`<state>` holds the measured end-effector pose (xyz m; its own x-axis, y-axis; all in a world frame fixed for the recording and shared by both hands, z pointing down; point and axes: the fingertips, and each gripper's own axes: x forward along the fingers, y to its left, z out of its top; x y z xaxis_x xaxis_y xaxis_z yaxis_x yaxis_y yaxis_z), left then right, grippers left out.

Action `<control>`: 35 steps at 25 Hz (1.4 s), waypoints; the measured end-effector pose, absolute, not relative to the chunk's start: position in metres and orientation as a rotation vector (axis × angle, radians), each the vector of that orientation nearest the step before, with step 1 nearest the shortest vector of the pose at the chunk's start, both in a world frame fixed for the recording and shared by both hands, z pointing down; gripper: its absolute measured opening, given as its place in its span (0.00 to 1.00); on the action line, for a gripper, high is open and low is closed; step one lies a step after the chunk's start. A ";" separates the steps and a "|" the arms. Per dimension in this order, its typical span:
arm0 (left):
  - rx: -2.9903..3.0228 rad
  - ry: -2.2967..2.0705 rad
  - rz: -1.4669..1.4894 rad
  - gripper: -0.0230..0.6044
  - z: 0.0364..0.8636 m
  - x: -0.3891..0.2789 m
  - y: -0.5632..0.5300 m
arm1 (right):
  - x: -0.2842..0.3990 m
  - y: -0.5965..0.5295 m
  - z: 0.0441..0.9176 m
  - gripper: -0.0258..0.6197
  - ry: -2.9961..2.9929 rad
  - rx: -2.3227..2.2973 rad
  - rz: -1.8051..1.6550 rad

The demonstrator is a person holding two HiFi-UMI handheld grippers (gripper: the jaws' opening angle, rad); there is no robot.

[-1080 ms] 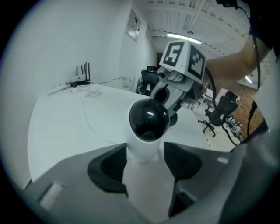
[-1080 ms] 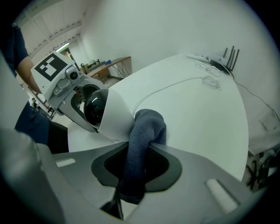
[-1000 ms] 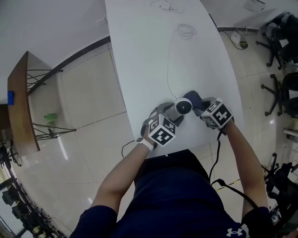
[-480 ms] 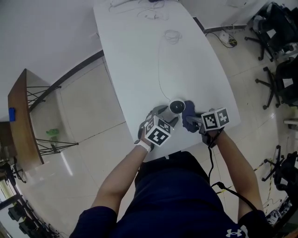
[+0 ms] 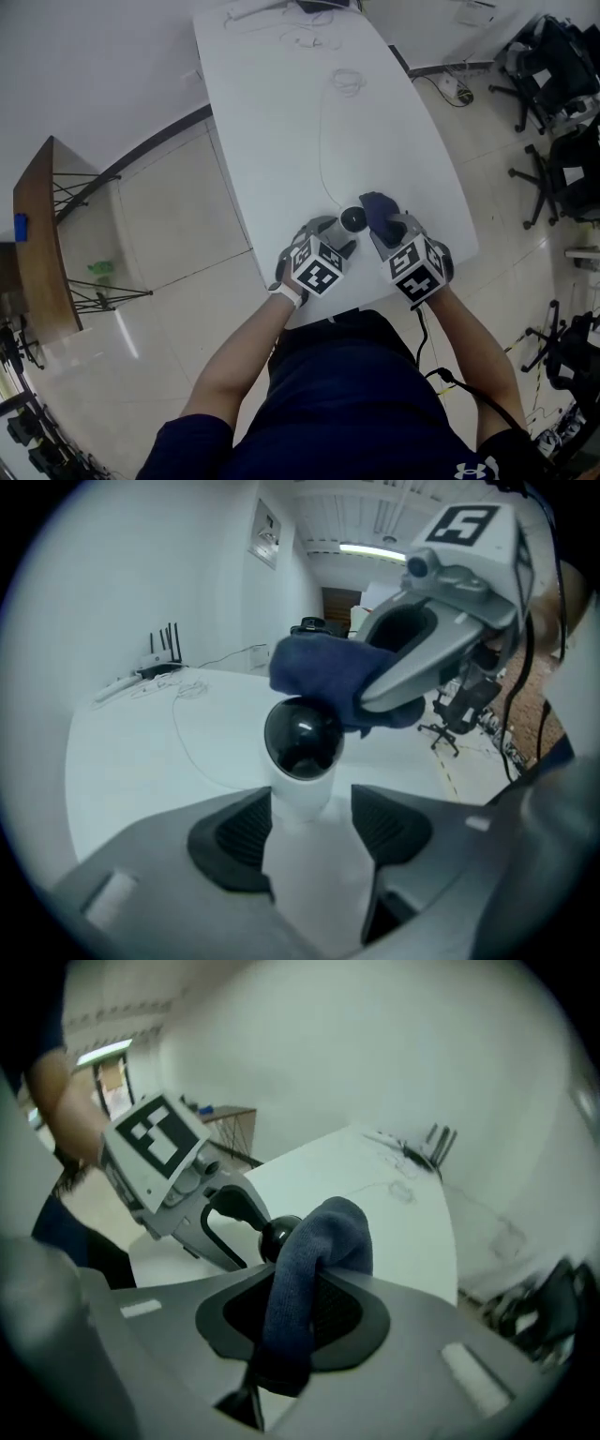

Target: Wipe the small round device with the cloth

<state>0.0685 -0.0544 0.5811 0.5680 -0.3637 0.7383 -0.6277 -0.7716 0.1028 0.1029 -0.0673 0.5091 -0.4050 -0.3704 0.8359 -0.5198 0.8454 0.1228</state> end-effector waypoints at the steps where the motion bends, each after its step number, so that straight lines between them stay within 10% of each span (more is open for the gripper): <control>1: 2.452 -0.806 1.036 0.46 0.581 0.068 -0.054 | 0.097 -0.065 0.505 0.17 -2.005 0.617 0.050; 8: 2.465 -0.772 1.021 0.46 0.582 0.065 -0.047 | 0.061 -0.028 0.510 0.17 -1.845 0.345 -0.380; 22: 2.453 -0.862 0.978 0.46 0.569 0.053 -0.045 | 0.143 -0.088 0.501 0.17 -2.143 0.712 0.354; 35: 2.468 -0.842 0.942 0.46 0.565 0.076 -0.050 | 0.127 -0.087 0.601 0.17 -1.908 0.113 0.465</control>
<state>0.0758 -0.0495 0.5649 0.5983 -0.4001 0.6942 -0.6453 -0.7542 0.1216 0.1271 -0.0868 0.6015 -0.3812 0.1413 0.9136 -0.2952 0.9179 -0.2651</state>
